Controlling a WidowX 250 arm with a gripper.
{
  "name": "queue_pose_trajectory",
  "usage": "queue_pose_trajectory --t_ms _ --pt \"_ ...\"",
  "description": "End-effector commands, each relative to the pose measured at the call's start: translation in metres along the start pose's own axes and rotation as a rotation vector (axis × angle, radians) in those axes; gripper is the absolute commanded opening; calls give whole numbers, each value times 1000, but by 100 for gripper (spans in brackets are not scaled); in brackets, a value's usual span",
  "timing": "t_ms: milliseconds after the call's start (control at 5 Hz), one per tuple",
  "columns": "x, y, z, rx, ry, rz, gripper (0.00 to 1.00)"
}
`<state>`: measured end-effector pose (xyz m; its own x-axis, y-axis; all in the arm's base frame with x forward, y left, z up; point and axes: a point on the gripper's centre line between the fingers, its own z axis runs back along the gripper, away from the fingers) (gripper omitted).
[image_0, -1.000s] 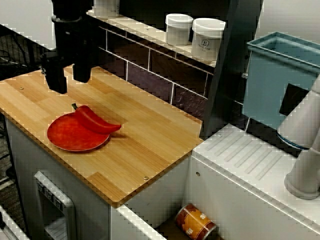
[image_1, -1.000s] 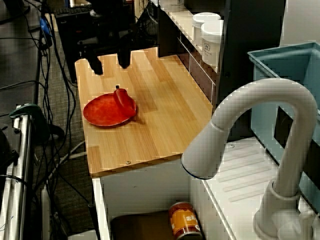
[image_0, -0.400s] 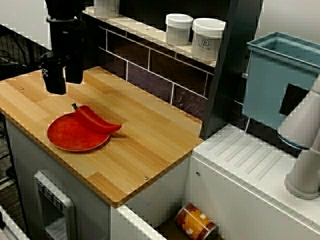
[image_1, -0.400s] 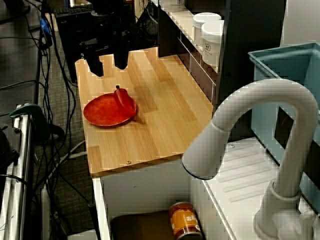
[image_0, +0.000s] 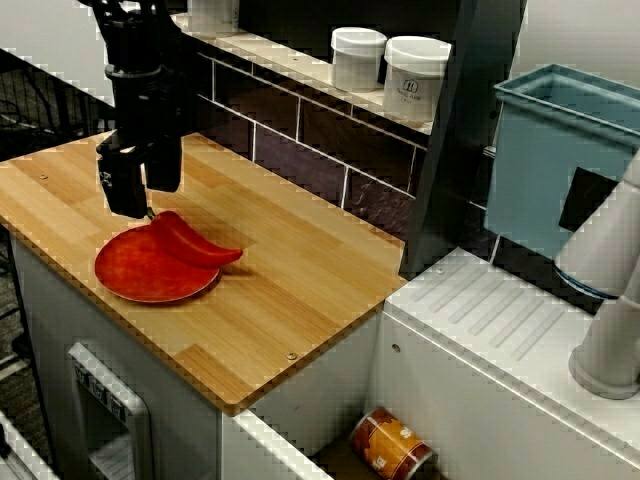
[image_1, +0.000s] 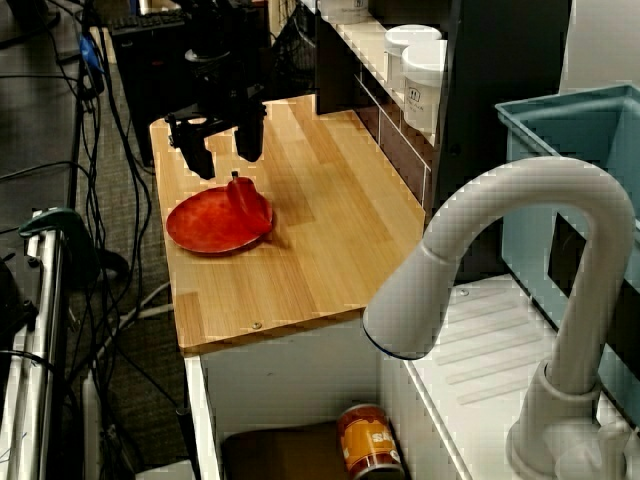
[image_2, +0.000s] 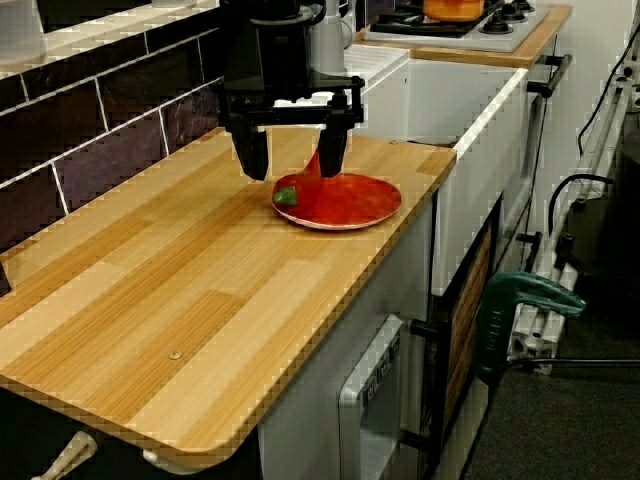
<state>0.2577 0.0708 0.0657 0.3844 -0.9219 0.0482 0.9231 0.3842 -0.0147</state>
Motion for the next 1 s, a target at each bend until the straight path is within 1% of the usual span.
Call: queue_pose_trajectory --t_ms 0,200,400,800 --pt "20 -16 -8 67 31 -77 100" --pt "25 -19 -11 75 29 -90 100" --pt "28 -21 -13 87 39 -90 100" --pt "29 -25 -14 101 30 -81 100"
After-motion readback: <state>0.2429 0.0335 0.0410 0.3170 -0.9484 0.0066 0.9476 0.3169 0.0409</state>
